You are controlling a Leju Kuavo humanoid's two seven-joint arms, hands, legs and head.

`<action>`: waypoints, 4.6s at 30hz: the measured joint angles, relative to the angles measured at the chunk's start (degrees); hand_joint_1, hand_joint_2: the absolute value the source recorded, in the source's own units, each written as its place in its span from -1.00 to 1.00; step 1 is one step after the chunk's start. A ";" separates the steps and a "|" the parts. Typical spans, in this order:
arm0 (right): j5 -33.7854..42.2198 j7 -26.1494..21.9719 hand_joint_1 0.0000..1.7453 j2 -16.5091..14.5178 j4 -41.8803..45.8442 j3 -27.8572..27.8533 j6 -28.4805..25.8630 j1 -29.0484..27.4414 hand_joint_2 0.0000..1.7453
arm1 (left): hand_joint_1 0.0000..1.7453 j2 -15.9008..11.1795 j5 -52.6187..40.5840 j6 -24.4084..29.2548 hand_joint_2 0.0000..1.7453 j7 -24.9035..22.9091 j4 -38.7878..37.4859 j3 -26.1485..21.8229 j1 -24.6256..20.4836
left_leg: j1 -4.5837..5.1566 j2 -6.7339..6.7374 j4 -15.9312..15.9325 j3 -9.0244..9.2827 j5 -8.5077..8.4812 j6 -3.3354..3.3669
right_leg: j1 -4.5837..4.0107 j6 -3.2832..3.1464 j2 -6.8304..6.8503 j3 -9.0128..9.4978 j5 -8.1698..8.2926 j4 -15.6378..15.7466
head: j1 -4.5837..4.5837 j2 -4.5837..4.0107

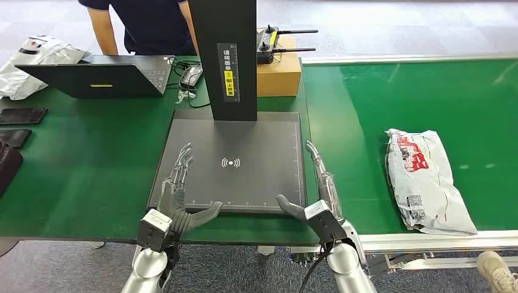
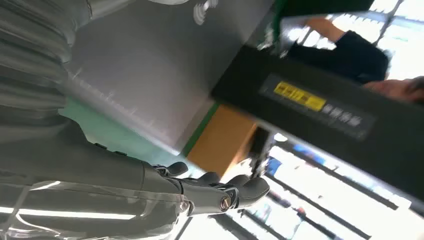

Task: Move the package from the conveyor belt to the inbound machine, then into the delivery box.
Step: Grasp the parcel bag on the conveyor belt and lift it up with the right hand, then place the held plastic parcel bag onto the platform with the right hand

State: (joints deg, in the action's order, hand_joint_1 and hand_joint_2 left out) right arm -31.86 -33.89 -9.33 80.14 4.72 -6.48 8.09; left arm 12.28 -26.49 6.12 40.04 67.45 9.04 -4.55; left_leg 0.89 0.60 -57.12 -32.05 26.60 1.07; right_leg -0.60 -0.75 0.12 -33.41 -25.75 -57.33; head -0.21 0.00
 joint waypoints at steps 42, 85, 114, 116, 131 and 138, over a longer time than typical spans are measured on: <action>-10.75 11.66 -1.00 12.44 -24.47 -30.82 -13.16 10.19 1.00 | -1.00 1.11 0.67 -2.58 1.00 -0.09 1.14 -2.98 1.93 | 0.04 -0.03 -0.02 0.00 0.01 0.03 | 0.04 0.03 0.03 0.00 0.03 0.01 | 0.00 0.00; -22.01 25.21 1.00 15.44 -53.83 -33.75 -22.64 19.47 1.00 | -1.00 1.25 3.54 -1.43 1.00 0.07 -5.99 -0.64 -4.50 | 0.06 -0.12 -0.04 0.32 -0.08 0.22 | 0.06 0.30 0.15 0.47 0.14 0.15 | 0.00 0.00; -19.80 12.52 1.00 10.01 -39.21 -27.91 -32.09 15.08 1.00 | -1.00 1.25 2.86 -0.30 1.00 0.16 -5.99 -1.15 -3.04 | 0.05 -0.11 -0.02 0.19 -0.09 0.21 | 0.05 0.29 0.14 0.32 0.16 0.14 | 0.00 0.00; -19.96 12.41 1.00 8.91 -34.90 -25.75 -32.09 13.65 1.00 | -1.00 1.25 2.89 0.03 1.00 0.17 -5.99 -1.25 -2.89 | 0.05 -0.12 -0.02 0.17 -0.09 0.21 | 0.05 0.29 0.14 0.30 0.15 0.14 | -0.01 0.00; -25.19 13.25 1.00 3.89 -16.99 -7.79 -30.79 10.65 1.00 | -1.00 0.56 4.50 3.43 1.00 0.20 -4.47 -1.70 -0.70 | 0.05 -0.11 -0.01 0.12 -0.12 0.19 | 0.04 0.29 0.13 0.25 0.15 0.12 | -0.01 0.00; -27.28 13.74 0.96 3.33 -16.41 -1.19 -29.75 11.68 1.00 | -1.00 0.42 4.87 3.67 1.00 0.20 -3.90 -1.71 -0.32 | 0.05 -0.11 -0.01 0.09 -0.12 0.19 | 0.05 0.29 0.13 0.24 0.15 0.12 | -0.01 0.00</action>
State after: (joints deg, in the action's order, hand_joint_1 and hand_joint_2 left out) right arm -59.15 -20.15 -6.01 63.73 3.52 -36.23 19.77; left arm 12.70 -21.62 9.79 40.24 63.55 7.33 -4.87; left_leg 0.94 0.49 -57.13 -31.96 26.48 1.26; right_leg -0.55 -0.46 0.25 -33.17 -25.60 -57.21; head -0.22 0.00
